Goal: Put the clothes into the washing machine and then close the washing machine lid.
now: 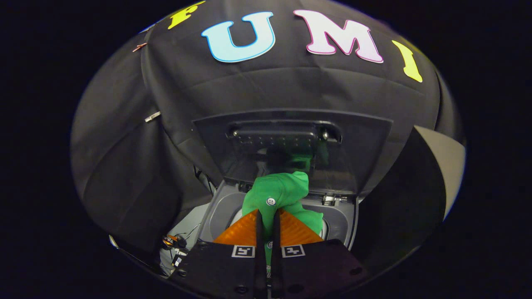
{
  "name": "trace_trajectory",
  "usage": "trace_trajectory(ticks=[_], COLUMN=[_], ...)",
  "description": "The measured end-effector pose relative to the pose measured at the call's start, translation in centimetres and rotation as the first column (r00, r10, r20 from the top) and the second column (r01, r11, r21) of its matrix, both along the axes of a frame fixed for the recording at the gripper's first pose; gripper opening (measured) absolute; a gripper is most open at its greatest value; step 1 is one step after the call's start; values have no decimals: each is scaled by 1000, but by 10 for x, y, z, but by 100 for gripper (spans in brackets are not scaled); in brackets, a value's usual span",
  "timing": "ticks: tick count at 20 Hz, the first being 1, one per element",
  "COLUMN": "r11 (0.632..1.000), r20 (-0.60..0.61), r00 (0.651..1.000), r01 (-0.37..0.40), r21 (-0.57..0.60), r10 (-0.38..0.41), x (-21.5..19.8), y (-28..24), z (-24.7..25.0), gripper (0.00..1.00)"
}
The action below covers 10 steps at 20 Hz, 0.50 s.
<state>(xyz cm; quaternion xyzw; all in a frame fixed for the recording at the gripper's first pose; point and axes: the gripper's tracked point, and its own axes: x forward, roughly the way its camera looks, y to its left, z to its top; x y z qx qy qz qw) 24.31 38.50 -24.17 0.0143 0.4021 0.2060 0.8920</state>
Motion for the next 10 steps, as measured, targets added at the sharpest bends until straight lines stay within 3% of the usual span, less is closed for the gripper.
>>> trace_trajectory(ticks=[10], r11=[997], r20=[-15], r00=[999], r01=[31], r21=[-76], r10=[-33], x=[7], y=[7], z=[-84], gripper=[9])
